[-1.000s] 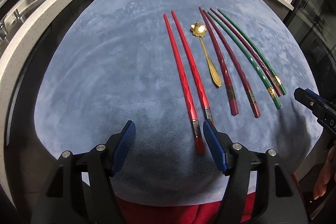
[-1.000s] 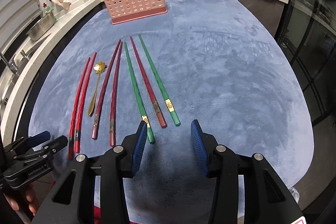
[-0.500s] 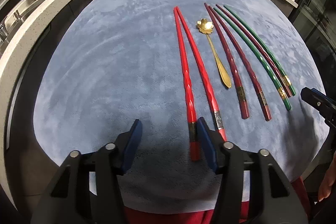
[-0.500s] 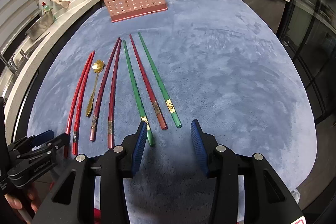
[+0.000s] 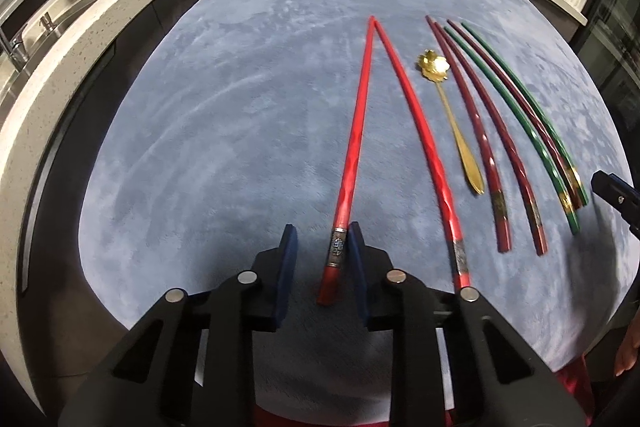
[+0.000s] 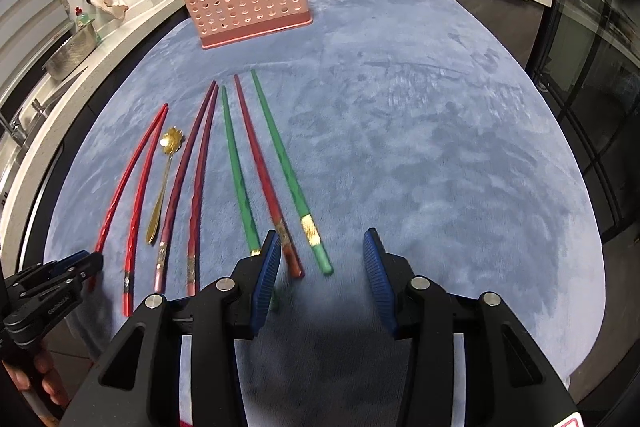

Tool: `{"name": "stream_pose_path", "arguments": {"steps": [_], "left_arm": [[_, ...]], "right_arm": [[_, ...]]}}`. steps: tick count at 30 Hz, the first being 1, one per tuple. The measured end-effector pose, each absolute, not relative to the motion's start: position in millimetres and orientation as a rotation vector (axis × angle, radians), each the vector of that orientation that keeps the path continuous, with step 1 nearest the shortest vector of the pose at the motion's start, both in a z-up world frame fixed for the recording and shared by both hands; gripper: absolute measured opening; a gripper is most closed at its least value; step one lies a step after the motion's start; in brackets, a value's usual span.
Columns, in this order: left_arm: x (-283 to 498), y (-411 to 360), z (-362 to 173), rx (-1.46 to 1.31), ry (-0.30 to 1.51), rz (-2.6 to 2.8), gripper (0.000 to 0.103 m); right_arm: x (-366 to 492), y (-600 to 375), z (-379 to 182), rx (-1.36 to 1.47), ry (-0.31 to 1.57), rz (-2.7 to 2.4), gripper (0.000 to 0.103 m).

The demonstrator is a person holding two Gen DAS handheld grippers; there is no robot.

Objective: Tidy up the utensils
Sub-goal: 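Grasp a bright red chopstick with the left tool while the right tool grasps a green chopstick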

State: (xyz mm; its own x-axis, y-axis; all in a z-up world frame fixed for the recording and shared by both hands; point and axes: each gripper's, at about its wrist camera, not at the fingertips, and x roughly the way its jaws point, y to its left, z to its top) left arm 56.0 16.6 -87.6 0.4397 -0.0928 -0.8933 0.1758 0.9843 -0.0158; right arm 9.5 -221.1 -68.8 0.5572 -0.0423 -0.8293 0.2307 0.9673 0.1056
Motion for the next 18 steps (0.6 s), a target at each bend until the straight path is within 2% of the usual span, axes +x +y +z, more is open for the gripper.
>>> {"name": "stream_pose_path", "arguments": {"steps": [5, 9, 18], "left_arm": [[61.5, 18.0, -87.9, 0.085, 1.099, -0.157, 0.021], [65.0, 18.7, -88.2, 0.080, 1.099, -0.155, 0.020], [66.3, 18.7, -88.1, 0.081, 1.098, -0.151, 0.020]], "right_arm": [[23.1, -224.1, -76.5, 0.199, 0.984, -0.154, 0.024], [29.0, -227.2, -83.3, 0.209, 1.005, -0.147, 0.017], [34.2, -220.8, -89.8, 0.191, 1.019, -0.101, 0.012]]}}
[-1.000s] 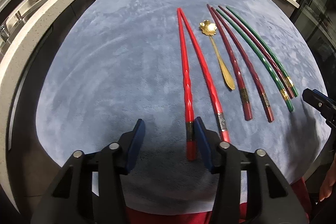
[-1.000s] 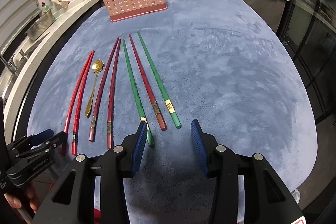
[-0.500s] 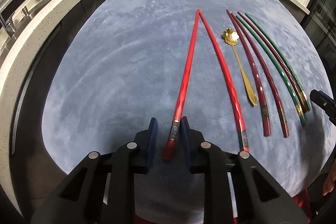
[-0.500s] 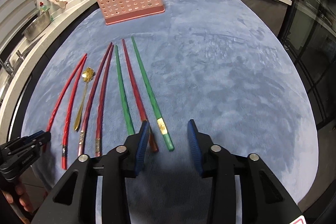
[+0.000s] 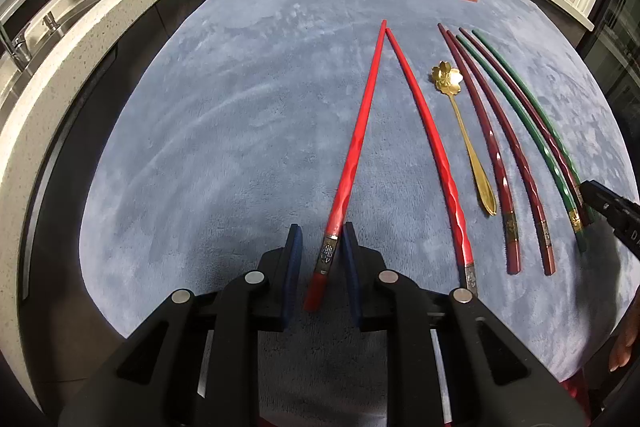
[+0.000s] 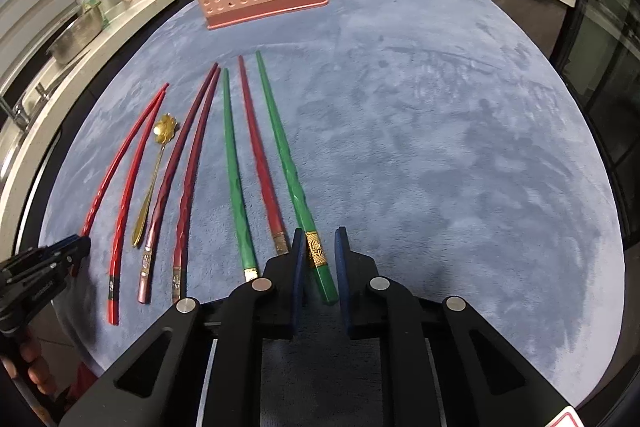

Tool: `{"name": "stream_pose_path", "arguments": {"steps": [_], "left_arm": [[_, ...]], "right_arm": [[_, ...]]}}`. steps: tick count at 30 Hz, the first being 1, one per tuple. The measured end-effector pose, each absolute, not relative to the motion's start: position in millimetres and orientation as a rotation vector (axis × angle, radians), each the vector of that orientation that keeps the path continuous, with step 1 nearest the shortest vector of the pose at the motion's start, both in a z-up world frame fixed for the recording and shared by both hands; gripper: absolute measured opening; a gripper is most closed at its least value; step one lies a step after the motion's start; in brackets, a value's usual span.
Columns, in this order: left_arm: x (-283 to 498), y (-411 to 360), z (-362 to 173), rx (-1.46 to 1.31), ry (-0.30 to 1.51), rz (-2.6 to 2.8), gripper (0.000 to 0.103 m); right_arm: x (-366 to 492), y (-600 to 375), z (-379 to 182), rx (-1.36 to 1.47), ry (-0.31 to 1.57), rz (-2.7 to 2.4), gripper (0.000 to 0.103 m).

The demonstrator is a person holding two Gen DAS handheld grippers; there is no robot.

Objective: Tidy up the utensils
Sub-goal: 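Grasp a bright red chopstick with the left tool while the right tool grasps a green chopstick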

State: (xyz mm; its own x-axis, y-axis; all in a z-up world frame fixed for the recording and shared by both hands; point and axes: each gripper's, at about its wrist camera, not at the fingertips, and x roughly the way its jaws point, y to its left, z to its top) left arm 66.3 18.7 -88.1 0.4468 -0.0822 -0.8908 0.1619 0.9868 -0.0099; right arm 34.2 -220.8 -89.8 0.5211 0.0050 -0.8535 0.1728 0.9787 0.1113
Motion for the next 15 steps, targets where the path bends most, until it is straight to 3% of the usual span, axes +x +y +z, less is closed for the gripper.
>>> {"name": "stream_pose_path", "arguments": {"steps": [15], "left_arm": [[64.0, 38.0, -88.9, -0.068, 1.116, -0.187, 0.014]], "right_arm": [[19.8, -224.4, -92.5, 0.201, 1.017, -0.113, 0.009]]}}
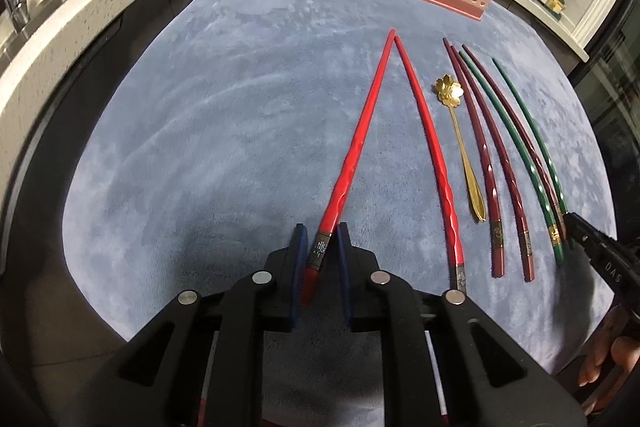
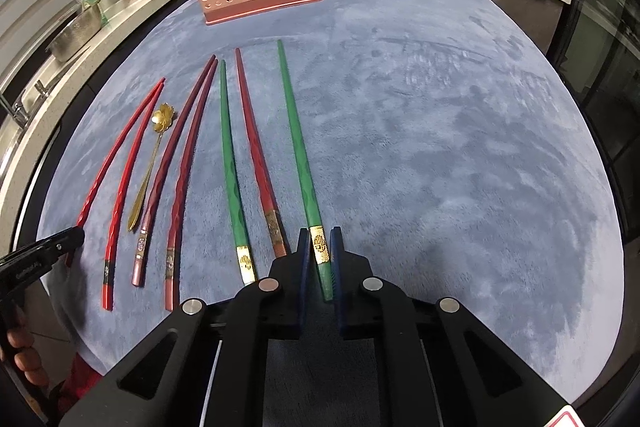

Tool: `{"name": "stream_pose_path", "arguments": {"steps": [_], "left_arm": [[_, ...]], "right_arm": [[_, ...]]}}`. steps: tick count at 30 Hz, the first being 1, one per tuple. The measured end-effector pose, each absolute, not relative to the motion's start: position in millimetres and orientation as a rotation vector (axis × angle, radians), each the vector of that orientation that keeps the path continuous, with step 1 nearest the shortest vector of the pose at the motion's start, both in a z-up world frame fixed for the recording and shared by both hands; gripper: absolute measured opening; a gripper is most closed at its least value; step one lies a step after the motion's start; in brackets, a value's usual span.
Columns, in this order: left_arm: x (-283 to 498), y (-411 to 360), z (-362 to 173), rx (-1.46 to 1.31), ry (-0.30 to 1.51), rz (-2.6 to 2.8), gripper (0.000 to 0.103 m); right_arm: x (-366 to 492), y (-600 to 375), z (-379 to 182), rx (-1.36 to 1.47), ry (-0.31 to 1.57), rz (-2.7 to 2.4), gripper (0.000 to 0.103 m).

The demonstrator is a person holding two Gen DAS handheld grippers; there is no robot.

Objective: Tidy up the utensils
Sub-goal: 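Grasp a bright red chopstick with the left tool while the right tool grasps a green chopstick, then lift both chopsticks and carry them over the pink basket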

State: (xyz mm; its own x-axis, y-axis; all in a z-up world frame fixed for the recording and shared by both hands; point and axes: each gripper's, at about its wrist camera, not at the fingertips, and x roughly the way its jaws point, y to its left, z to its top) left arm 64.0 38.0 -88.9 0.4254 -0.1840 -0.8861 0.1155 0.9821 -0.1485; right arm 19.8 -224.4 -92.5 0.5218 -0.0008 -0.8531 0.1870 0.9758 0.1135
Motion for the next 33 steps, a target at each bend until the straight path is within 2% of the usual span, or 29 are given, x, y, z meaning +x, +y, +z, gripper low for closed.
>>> {"name": "stream_pose_path", "arguments": {"steps": [24, 33], "left_arm": [[47.3, 46.5, -89.7, -0.120, 1.127, -0.231, 0.011], [44.0, 40.2, -64.1, -0.091, 1.075, -0.242, 0.007]], "right_arm": [[-0.7, -229.0, -83.5, 0.233, 0.997, -0.123, 0.007], [-7.7, -227.9, -58.9, 0.242, 0.948, -0.118, 0.007]]}}
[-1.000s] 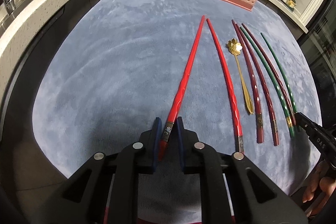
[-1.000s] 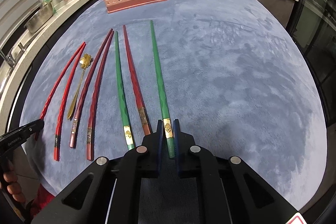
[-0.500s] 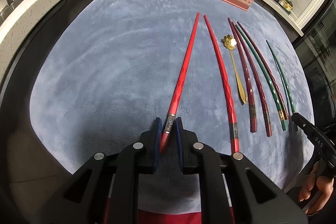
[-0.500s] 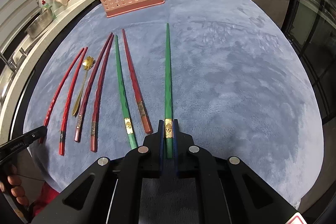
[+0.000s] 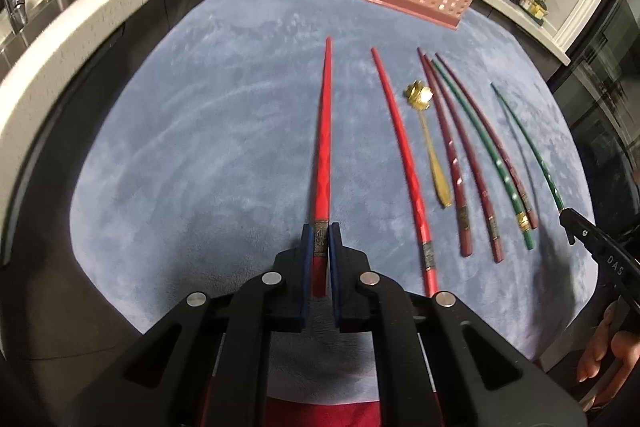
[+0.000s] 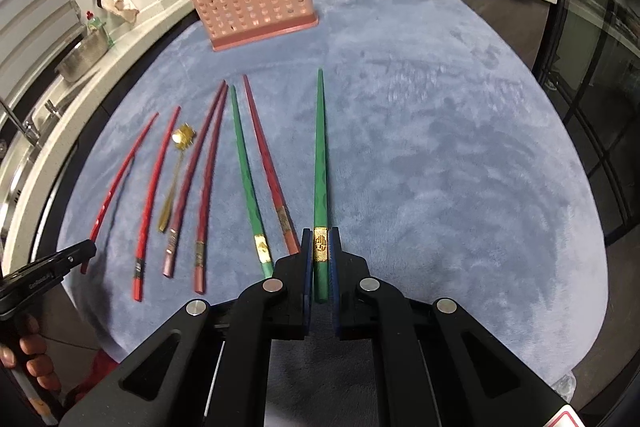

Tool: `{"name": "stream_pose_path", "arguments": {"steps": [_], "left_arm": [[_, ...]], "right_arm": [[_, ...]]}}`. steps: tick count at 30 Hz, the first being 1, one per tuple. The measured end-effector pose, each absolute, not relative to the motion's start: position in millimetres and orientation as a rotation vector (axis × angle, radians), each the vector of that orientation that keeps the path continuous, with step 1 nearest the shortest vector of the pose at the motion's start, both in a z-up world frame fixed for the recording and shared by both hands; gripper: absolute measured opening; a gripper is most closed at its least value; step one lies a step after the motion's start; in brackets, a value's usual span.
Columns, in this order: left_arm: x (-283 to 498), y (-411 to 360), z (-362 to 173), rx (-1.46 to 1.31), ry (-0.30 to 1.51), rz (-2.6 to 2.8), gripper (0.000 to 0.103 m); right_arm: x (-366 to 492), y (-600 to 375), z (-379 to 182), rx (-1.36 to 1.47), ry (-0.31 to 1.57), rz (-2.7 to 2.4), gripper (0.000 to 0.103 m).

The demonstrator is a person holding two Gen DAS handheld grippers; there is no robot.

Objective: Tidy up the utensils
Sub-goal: 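Lift both chopsticks and carry them over the pink basket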

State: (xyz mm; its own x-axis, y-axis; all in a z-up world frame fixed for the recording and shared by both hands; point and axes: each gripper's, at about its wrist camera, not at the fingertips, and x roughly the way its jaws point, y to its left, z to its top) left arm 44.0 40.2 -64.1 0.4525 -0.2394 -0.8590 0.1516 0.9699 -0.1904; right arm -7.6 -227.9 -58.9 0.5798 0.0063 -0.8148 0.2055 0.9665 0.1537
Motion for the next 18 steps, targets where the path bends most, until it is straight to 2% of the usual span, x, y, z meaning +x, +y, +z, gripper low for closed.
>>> {"name": "stream_pose_path", "arguments": {"steps": [18], "left_arm": [[80.7, 33.4, 65.0, -0.052, 0.783, -0.256, 0.007]], "right_arm": [[17.2, -239.3, 57.9, 0.227, 0.706, -0.101, 0.007]]}}
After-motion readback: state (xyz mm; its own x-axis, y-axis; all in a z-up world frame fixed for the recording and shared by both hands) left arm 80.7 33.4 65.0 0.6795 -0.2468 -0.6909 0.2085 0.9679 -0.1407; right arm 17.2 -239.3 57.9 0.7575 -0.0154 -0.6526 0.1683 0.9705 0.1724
